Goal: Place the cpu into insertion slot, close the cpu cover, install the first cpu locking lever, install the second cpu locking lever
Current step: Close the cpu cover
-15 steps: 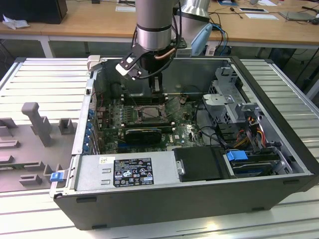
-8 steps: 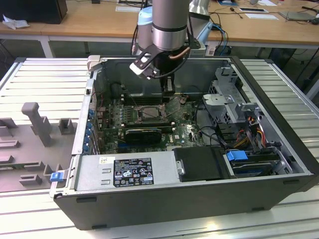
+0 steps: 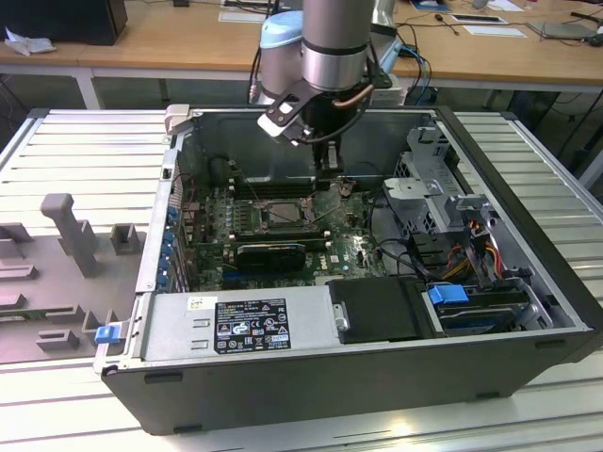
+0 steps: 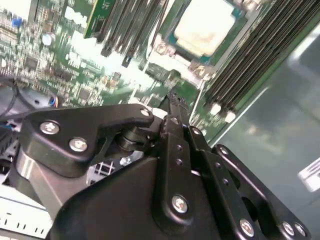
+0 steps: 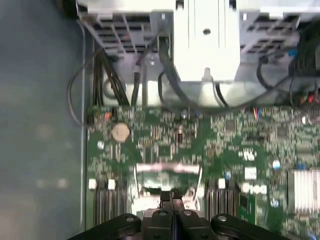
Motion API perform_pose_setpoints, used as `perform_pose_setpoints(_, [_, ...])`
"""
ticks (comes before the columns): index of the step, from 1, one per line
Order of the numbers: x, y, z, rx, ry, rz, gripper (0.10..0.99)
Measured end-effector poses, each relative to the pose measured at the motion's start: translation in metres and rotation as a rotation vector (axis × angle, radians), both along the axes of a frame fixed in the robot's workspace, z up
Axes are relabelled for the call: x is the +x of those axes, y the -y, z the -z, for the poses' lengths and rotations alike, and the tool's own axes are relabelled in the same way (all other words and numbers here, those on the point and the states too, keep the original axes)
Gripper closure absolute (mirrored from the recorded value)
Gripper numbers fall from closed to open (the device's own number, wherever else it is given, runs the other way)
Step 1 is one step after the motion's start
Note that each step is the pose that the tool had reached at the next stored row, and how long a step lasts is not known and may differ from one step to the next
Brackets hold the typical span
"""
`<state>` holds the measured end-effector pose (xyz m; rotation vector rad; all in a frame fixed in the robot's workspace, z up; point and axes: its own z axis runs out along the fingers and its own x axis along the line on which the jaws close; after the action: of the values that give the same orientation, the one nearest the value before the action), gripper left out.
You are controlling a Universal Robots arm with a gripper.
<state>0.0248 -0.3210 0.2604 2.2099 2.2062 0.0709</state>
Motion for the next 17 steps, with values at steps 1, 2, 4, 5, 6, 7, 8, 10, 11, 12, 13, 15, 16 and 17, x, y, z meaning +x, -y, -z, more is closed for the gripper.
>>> perform_pose_setpoints(1, [0.0080,0.0000,0.0000,0.000,-0.0021,0.000,0.980])
perform_pose_setpoints(2, [0.0144,0.0000,0.0001,0.000,-0.0037,0.000,0.980])
perform_pose_setpoints(4, [0.0224,0.0000,0.0013,0.000,-0.0040,0.000,0.980])
perform_pose_setpoints(5, [0.0245,0.0000,0.0019,0.000,-0.0041,0.000,0.980])
perform_pose_setpoints(6, [0.0272,0.0001,0.0024,0.000,-0.0041,0.000,0.980])
perform_pose_setpoints(7, [0.0297,0.0000,0.0026,0.000,-0.0041,-0.001,0.980])
perform_pose_setpoints(8, [0.0317,0.0000,0.0030,0.000,-0.0040,-0.001,0.980])
perform_pose_setpoints(10, [0.0356,-0.0001,0.0040,0.000,-0.0040,-0.003,0.980])
perform_pose_setpoints(11, [0.0365,-0.0001,0.0045,0.000,-0.0040,-0.004,0.980])
perform_pose_setpoints(12, [0.0374,-0.0001,0.0052,0.000,-0.0041,-0.005,0.980])
perform_pose_setpoints(13, [0.0383,-0.0002,0.0064,0.000,-0.0041,-0.006,0.980])
perform_pose_setpoints(15, [0.0402,-0.0003,0.0090,0.000,-0.0041,-0.007,0.980])
perform_pose_setpoints(16, [0.0415,-0.0003,0.0114,0.000,-0.0041,-0.008,0.980])
perform_pose_setpoints(17, [0.0419,-0.0004,0.0129,0.000,-0.0040,-0.008,0.980])
